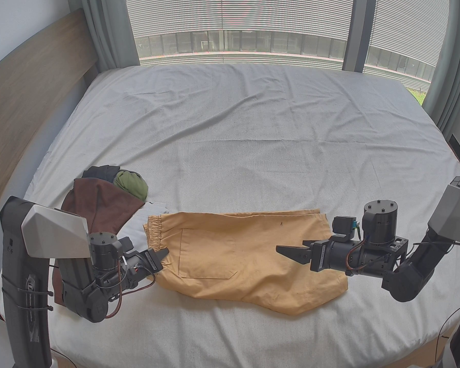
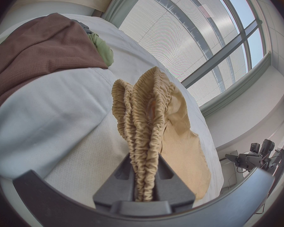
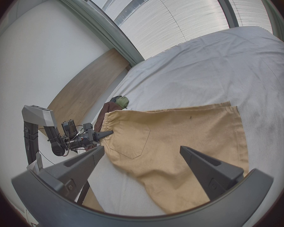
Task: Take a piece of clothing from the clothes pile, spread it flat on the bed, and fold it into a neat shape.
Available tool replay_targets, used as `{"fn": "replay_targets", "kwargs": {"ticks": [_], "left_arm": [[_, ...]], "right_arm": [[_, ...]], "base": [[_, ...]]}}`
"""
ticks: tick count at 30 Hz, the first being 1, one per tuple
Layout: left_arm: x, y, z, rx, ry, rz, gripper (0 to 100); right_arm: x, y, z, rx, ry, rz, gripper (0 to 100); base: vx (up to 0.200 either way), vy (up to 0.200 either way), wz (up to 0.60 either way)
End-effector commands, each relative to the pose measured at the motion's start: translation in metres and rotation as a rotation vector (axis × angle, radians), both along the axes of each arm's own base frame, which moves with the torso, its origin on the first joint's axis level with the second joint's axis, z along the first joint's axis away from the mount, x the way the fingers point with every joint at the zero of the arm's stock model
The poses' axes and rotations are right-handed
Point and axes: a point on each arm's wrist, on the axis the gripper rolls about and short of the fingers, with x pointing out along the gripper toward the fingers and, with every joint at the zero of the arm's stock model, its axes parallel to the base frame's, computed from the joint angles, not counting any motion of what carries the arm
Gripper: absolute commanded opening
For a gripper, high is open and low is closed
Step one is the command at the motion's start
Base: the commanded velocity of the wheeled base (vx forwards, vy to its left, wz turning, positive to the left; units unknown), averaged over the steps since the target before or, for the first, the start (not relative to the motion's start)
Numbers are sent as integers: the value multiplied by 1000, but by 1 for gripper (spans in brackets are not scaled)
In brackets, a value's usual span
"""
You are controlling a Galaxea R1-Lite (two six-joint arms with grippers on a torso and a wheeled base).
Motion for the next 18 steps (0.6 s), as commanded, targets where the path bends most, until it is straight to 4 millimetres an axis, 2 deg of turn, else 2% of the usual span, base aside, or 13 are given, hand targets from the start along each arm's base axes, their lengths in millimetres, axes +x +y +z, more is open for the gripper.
{"fn": "replay_targets", "kwargs": {"ticks": [1, 9, 18], "left_arm": [[0, 2, 5, -2, -13, 4, 0], [-3, 9, 7, -1, -6, 13, 0], [-13, 34, 19, -16, 5, 37, 0]], "right_arm": [[1, 0, -5, -1, 6, 0, 100], [1, 1, -7, -3, 6, 1, 100], [0, 3, -9, -6, 13, 10, 100]], "base": [[0, 0, 0], [0, 0, 0], [0, 0, 0]]}}
